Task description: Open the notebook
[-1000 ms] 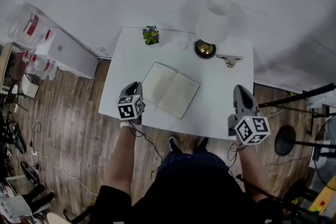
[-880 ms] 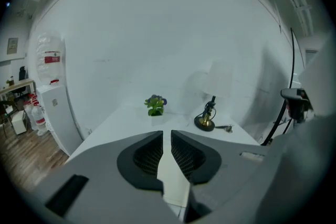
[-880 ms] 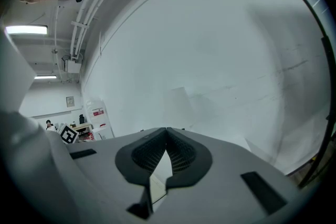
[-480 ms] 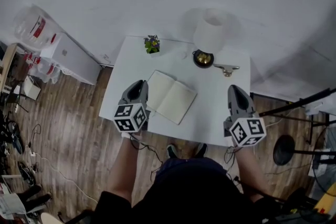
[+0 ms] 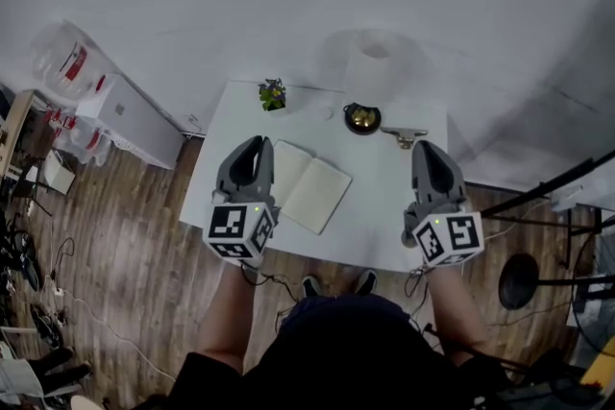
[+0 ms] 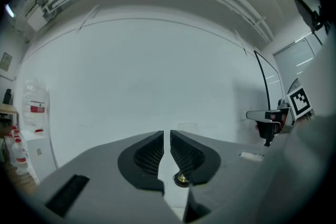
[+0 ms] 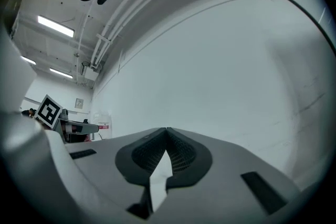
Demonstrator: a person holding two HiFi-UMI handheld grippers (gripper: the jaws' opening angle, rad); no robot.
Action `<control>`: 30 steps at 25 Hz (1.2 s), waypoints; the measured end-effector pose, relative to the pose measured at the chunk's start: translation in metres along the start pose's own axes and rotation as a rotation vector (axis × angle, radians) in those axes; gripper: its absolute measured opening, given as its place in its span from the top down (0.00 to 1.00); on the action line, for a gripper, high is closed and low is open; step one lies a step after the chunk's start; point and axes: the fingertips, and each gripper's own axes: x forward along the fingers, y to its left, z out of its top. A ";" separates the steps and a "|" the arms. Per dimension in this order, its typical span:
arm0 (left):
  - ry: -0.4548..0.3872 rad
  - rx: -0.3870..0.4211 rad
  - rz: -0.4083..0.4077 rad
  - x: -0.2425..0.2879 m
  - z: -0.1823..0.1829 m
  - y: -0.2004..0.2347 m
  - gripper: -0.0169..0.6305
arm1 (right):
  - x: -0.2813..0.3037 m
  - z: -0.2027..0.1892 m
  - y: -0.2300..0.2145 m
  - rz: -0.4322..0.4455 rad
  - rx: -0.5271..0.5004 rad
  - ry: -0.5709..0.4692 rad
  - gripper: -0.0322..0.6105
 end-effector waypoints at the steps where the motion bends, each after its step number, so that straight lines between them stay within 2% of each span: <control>1: -0.023 0.010 -0.004 -0.002 0.009 -0.006 0.91 | -0.002 0.008 0.002 0.002 -0.014 -0.022 0.94; 6: -0.098 0.025 -0.027 -0.014 0.041 -0.027 0.92 | -0.011 0.025 0.014 0.003 -0.125 -0.049 0.94; 9: -0.119 0.036 -0.025 -0.017 0.050 -0.031 0.92 | -0.012 0.029 0.014 0.002 -0.157 -0.052 0.94; 19: -0.153 0.033 -0.017 -0.026 0.059 -0.033 0.93 | -0.014 0.043 0.019 0.014 -0.172 -0.068 0.94; 30: -0.139 0.014 -0.018 -0.027 0.056 -0.032 0.94 | -0.016 0.041 0.021 0.017 -0.173 -0.051 0.94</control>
